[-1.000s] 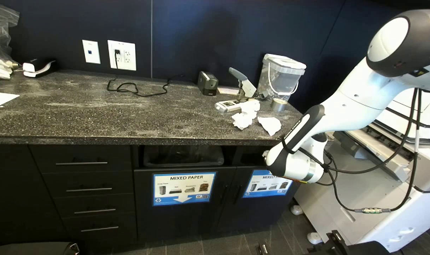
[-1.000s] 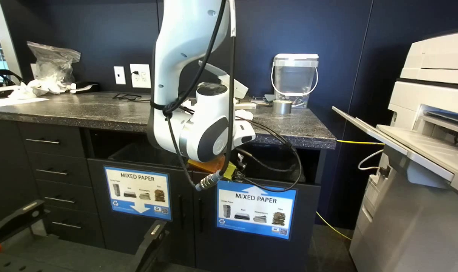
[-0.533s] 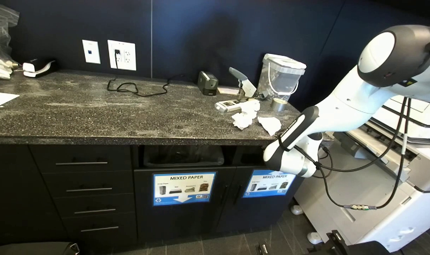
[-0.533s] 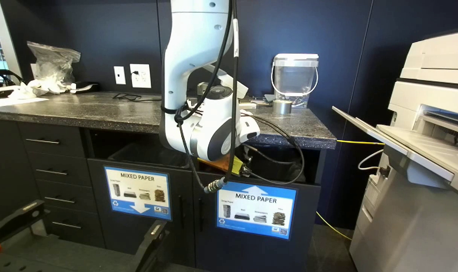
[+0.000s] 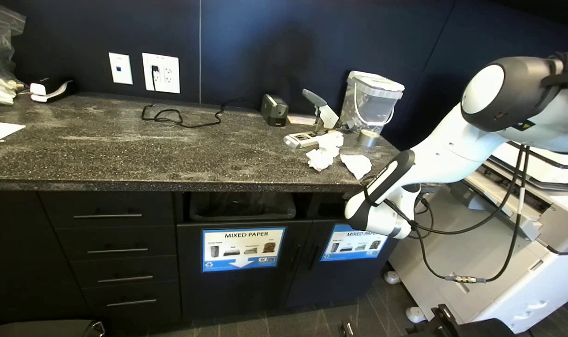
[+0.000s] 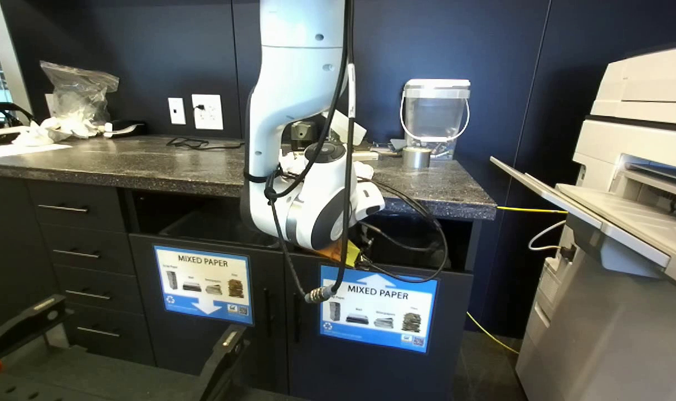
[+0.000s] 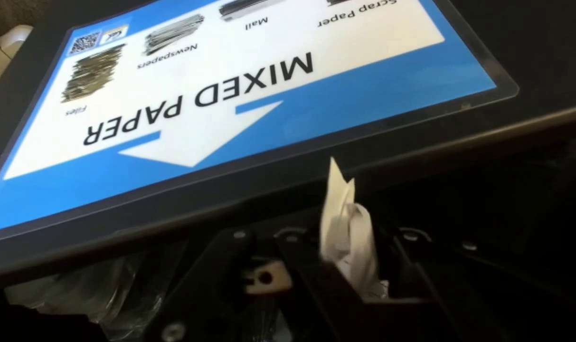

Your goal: Put the tissues inside the rubbish bin.

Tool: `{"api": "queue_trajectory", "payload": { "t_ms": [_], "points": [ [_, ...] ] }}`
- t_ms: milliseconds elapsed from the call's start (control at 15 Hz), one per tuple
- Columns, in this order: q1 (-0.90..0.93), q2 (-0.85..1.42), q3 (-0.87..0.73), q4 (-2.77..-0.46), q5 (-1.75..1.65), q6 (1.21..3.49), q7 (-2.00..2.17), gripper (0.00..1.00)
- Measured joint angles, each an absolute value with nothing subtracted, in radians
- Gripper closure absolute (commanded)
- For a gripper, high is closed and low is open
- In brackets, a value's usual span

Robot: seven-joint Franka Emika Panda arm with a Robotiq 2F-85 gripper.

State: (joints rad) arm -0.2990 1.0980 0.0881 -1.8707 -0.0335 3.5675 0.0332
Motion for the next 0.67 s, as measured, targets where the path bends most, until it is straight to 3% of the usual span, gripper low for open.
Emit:
{"api": "queue_trajectory", "payload": {
  "t_ms": [467,667],
  "points": [
    [-0.301,1.124,0.108,-1.854,-0.038,3.603,0.046,0.01],
    [-0.301,1.127,0.111,-1.852,-0.05,3.601,0.047,0.0]
  ]
}}
